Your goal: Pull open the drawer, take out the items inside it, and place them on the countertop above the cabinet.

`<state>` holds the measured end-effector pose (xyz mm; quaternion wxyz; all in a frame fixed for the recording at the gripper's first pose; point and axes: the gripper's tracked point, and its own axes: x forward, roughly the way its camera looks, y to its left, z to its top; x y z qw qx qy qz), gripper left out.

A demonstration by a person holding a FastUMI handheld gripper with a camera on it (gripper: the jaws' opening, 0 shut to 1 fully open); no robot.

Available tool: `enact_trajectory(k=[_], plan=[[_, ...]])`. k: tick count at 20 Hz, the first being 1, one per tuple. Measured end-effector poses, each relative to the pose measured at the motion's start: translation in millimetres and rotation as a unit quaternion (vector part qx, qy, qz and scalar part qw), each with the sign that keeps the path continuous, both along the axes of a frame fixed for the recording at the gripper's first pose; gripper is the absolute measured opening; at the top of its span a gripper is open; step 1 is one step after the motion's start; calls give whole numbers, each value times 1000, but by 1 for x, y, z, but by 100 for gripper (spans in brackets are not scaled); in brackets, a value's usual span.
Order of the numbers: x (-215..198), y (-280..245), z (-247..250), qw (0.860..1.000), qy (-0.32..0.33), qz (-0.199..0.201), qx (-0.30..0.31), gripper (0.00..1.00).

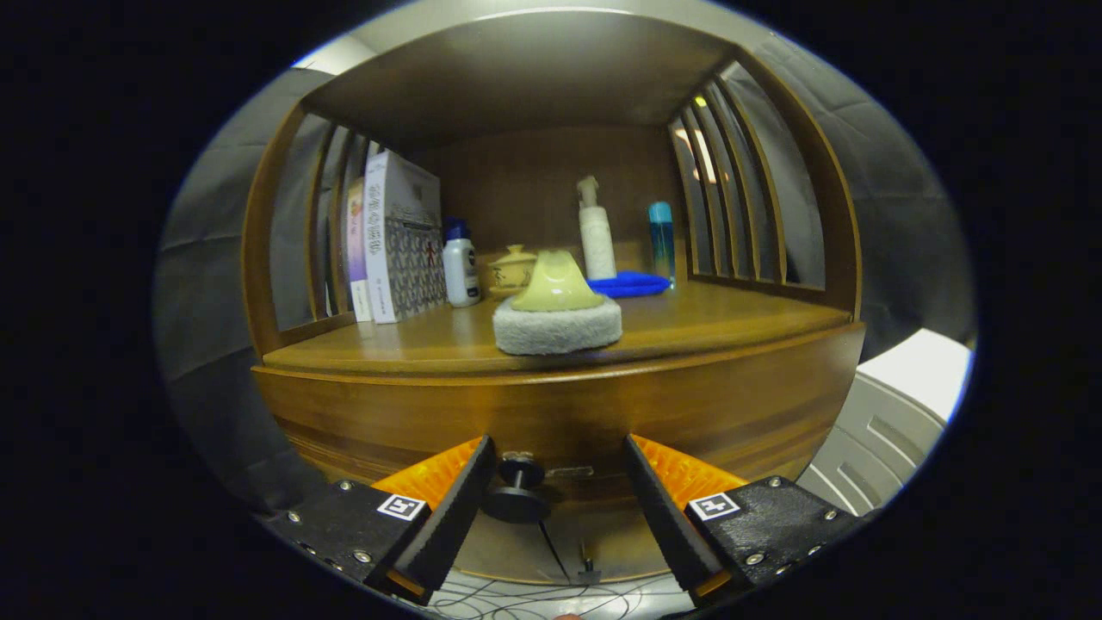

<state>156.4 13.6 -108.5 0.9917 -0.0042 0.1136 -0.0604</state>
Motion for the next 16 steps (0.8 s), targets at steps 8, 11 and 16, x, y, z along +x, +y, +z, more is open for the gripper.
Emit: enact_trajectory(k=[8, 11, 16], plan=[[-5, 0, 11, 999, -22, 22, -38, 96], [-21, -4, 32, 996, -45, 43, -58, 96], [-60, -17, 66, 994, -69, 57, -61, 96]])
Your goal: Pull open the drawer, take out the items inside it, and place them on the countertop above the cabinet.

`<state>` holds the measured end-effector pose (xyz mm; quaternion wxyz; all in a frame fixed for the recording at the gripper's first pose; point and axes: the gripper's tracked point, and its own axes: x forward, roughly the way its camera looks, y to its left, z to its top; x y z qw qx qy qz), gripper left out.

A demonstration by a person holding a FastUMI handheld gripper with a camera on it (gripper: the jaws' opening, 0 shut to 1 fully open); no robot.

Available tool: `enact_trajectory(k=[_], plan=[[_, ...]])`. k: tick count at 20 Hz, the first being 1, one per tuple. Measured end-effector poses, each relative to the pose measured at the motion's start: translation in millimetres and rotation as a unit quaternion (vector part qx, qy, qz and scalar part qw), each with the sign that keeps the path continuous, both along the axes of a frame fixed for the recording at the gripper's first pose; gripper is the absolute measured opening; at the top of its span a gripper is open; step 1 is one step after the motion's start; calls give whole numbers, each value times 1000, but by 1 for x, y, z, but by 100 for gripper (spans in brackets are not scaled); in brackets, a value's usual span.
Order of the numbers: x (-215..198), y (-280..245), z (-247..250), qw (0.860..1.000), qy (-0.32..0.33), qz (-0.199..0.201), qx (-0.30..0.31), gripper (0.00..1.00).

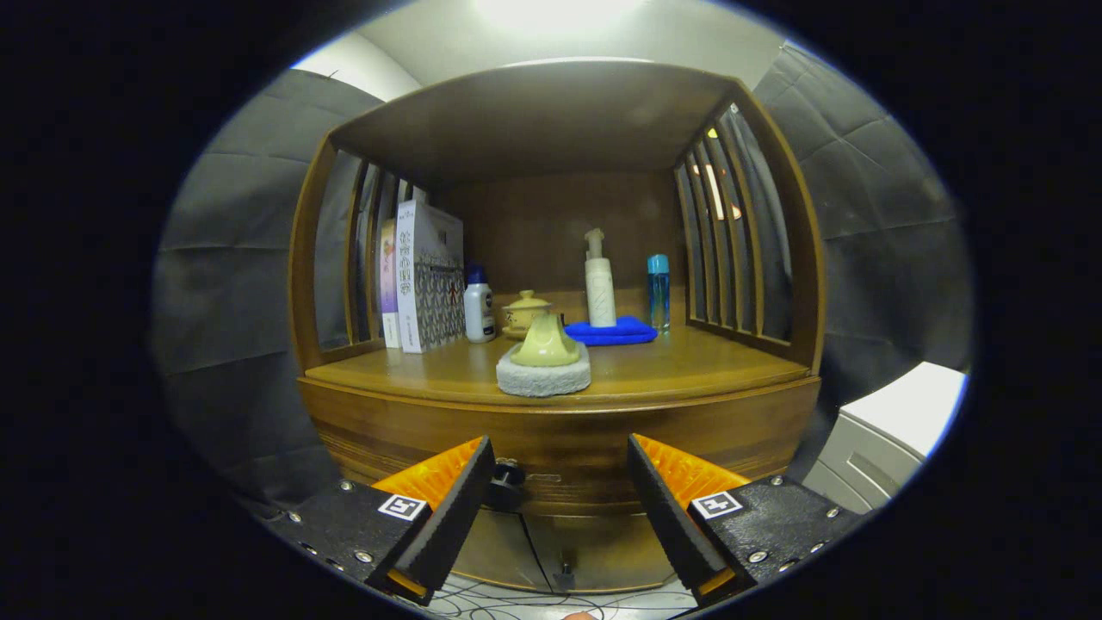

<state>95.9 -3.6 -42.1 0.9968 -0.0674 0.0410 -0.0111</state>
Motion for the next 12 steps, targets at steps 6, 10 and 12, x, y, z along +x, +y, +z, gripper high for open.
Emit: enact_trajectory(k=[6, 10, 12], plan=[[-47, -12, 34, 1000, -17, 12, -9, 96], [-72, -15, 48, 1000, -23, 18, 7, 96], [-81, -22, 52, 999, -31, 14, 8, 96]])
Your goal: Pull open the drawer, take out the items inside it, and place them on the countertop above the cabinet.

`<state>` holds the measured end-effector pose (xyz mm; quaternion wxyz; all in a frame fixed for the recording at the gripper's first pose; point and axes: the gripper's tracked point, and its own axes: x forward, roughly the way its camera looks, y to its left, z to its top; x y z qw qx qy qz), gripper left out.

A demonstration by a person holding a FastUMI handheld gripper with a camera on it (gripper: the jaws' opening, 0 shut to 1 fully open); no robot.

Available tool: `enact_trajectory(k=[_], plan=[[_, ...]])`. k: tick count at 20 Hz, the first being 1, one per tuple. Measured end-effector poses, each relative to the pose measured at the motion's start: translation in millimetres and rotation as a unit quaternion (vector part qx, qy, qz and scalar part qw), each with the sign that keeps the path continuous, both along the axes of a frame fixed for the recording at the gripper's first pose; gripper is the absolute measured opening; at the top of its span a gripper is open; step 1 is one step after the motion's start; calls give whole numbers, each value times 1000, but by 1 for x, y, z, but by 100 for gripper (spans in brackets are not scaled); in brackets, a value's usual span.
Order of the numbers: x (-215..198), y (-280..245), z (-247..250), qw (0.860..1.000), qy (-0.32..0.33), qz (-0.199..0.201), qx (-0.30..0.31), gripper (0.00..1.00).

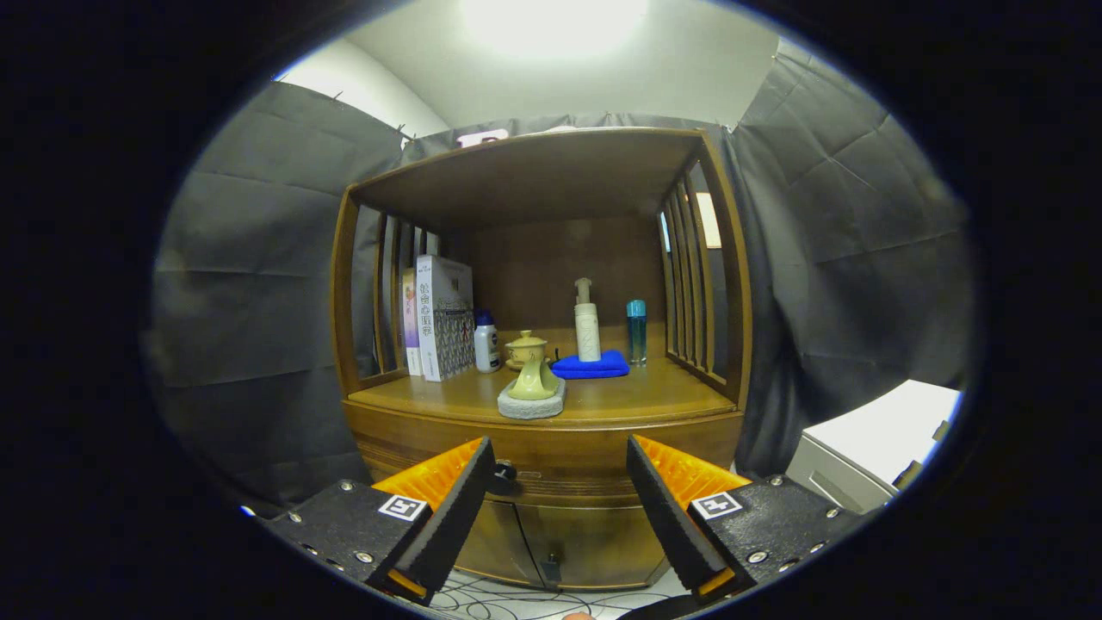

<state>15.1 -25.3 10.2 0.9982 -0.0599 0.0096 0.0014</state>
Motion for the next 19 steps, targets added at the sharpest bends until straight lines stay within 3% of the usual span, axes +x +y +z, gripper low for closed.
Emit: enact_trajectory(k=[9, 19], plan=[[-27, -46, 0, 999, -12, -42, 13, 95], [-28, -50, -4, 999, -9, -43, 20, 94]])
